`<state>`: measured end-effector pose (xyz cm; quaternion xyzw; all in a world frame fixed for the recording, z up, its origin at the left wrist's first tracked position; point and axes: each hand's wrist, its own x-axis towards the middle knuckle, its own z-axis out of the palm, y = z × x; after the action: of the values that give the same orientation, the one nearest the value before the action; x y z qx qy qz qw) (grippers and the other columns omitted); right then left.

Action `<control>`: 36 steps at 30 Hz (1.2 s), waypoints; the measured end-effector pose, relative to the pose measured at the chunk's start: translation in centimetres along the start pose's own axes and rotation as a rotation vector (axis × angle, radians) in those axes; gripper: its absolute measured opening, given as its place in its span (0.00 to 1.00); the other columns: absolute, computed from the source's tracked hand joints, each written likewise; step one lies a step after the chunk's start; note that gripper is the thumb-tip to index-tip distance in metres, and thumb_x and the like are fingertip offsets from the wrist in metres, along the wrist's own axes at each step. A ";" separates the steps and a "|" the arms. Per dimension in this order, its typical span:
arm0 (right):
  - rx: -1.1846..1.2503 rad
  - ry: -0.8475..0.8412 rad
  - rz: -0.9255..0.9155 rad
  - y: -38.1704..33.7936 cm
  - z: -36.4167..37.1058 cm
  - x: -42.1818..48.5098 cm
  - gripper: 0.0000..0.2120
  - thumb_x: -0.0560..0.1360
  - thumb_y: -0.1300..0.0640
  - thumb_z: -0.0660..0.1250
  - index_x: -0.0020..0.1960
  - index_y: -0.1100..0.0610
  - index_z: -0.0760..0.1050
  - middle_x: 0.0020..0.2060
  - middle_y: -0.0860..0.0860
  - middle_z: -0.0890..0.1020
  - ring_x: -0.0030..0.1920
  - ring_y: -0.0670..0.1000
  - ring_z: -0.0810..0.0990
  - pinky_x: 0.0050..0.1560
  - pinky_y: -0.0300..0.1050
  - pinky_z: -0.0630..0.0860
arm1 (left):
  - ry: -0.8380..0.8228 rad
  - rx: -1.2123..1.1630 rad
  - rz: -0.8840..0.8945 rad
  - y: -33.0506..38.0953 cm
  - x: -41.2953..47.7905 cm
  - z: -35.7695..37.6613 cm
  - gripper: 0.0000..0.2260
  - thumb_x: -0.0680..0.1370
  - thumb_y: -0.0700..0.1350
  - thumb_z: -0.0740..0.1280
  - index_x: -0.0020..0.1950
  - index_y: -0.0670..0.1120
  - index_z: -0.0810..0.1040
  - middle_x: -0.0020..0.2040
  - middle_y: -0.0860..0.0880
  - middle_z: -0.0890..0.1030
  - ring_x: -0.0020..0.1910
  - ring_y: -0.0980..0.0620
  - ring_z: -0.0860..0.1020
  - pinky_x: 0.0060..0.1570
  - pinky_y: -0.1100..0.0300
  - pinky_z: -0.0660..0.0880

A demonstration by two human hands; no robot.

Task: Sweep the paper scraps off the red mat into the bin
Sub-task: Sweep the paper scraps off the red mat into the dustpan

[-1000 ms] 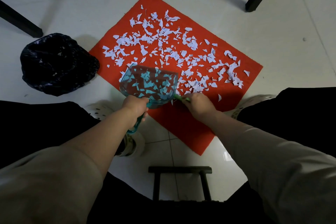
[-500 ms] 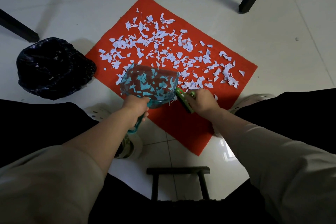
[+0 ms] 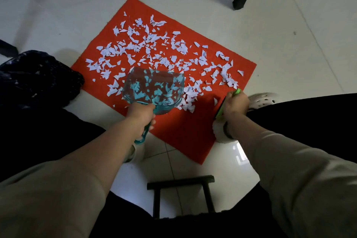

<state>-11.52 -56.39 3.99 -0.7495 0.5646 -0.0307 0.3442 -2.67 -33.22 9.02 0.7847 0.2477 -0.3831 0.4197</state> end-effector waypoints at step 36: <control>0.099 -0.089 0.023 -0.5 0.7 1.4 0.13 0.82 0.53 0.57 0.50 0.60 0.75 0.41 0.54 0.77 0.43 0.57 0.76 0.43 0.45 0.71 | -0.041 0.004 0.027 2.4 -1.1 1.7 0.09 0.81 0.45 0.63 0.55 0.41 0.76 0.34 0.48 0.75 0.28 0.53 0.72 0.26 0.61 0.72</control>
<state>-10.27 -57.22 3.29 -0.7257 0.5550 -0.0216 0.4061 -2.29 -35.97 10.45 0.7808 0.2277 -0.3939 0.4282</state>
